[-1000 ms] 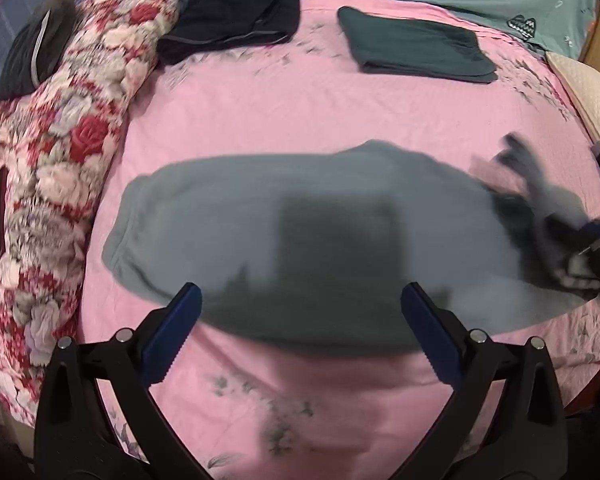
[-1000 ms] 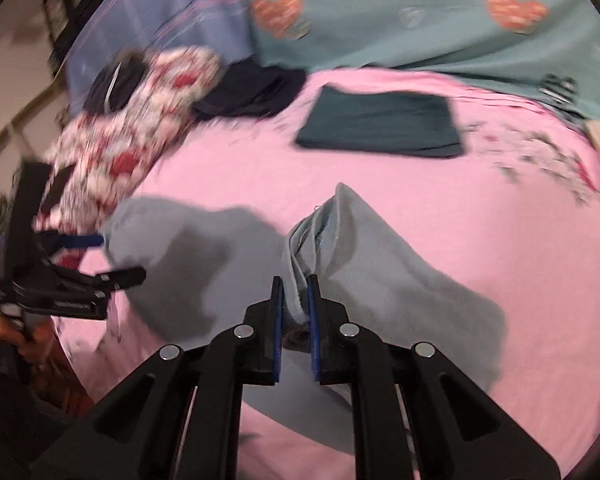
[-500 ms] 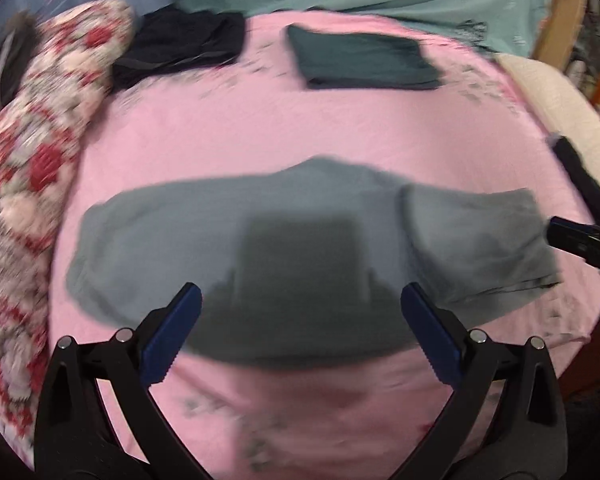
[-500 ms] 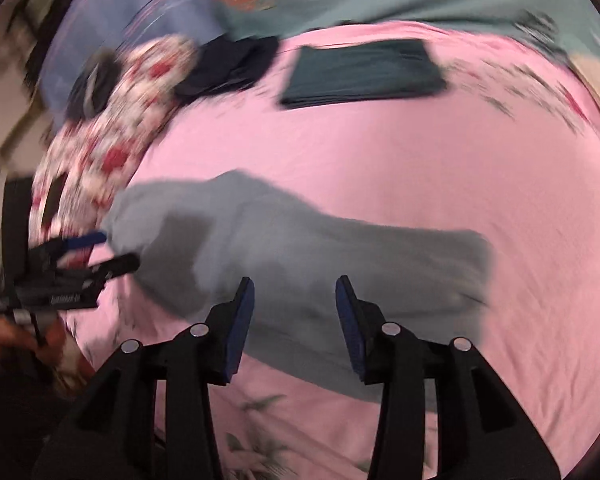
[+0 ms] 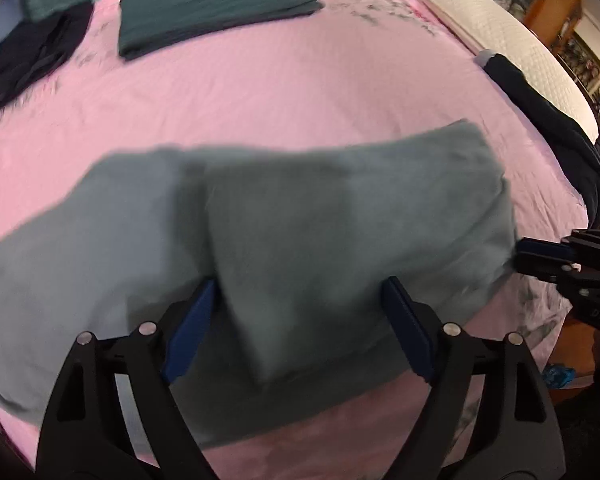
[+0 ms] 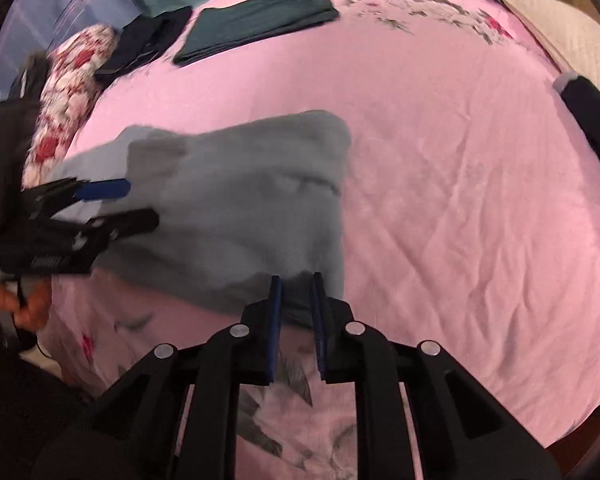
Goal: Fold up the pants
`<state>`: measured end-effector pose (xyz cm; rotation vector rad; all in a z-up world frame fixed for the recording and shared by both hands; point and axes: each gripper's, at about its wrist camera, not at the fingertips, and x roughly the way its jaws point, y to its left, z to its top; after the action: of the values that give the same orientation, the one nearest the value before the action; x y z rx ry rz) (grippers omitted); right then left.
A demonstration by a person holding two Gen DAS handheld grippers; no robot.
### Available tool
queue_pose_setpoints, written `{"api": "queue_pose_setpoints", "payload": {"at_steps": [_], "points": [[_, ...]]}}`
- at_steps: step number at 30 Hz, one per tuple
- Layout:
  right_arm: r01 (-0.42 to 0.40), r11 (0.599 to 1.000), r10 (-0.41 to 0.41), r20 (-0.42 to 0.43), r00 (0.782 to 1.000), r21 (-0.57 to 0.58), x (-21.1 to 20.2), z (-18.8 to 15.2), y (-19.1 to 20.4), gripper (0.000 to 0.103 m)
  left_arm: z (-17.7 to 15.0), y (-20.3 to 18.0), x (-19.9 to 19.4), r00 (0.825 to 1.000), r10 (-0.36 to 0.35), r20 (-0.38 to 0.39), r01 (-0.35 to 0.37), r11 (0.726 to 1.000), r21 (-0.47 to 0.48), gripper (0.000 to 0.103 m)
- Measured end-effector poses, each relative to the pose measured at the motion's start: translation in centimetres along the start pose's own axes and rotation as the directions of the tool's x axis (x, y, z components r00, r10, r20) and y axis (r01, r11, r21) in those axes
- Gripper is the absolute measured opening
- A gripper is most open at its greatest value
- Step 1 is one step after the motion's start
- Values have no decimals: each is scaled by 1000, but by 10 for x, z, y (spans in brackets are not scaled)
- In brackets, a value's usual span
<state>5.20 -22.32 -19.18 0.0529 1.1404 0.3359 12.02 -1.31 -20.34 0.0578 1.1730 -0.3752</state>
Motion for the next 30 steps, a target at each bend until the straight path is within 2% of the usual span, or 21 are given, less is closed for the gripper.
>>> {"api": "queue_pose_setpoints", "payload": {"at_steps": [3, 4, 8, 10, 12, 13, 15, 16, 19, 21, 22, 24, 27, 29, 30], "points": [[-8, 1000, 7, -58, 998, -20, -9, -6, -3, 13, -8, 5, -4, 1000, 11, -9, -11, 1000, 1, 86], [-7, 1000, 7, -45, 999, -12, -15, -3, -5, 13, -9, 5, -4, 1000, 21, -11, -21, 1000, 3, 86], [-83, 994, 76, 102, 992, 67, -31, 37, -14, 13, -4, 0, -16, 998, 64, 13, -63, 998, -20, 85], [-112, 989, 101, 115, 988, 92, -14, 59, -21, 13, 0, -8, -27, 995, 82, 49, -82, 997, 1, 85], [-110, 989, 102, 89, 991, 95, 9, 74, -28, 13, 5, -18, -37, 994, 76, 77, -78, 996, 31, 85], [-104, 989, 98, 65, 993, 104, 22, 81, -32, 13, 9, -27, -42, 995, 49, 88, -54, 997, 54, 85], [-170, 972, 169, 20, 985, 163, 41, 95, -47, 13, 16, -47, -48, 995, -22, 96, 13, 995, 101, 85], [-229, 953, 229, 27, 973, 199, 44, 101, -55, 13, 19, -61, -49, 993, -68, 98, 54, 989, 137, 85], [-317, 915, 318, 36, 947, 249, 42, 109, -72, 15, 20, -101, -46, 983, -161, 88, 135, 960, 246, 85], [-379, 882, 380, 51, 924, 281, 38, 114, -83, 15, 19, -122, -37, 980, -186, 72, 157, 941, 300, 85], [-403, 874, 406, 49, 913, 271, 34, 117, -86, 15, 18, -133, -31, 979, -194, 64, 164, 932, 324, 85], [-417, 883, 424, 14, 905, 214, 28, 119, -80, 15, 18, -147, -20, 979, -195, 53, 167, 927, 336, 85], [-426, 898, 436, -102, 894, 105, 33, 120, -65, 15, 18, -164, -1, 982, -189, 33, 167, 926, 339, 84], [-349, 937, 346, -156, 925, 12, 35, 116, -62, 15, 15, -174, 8, 988, -149, 41, 124, 924, 363, 84], [-337, 941, 331, -155, 931, -17, 33, 114, -63, 15, 15, -178, 12, 990, -138, 37, 115, 924, 366, 84]]}}
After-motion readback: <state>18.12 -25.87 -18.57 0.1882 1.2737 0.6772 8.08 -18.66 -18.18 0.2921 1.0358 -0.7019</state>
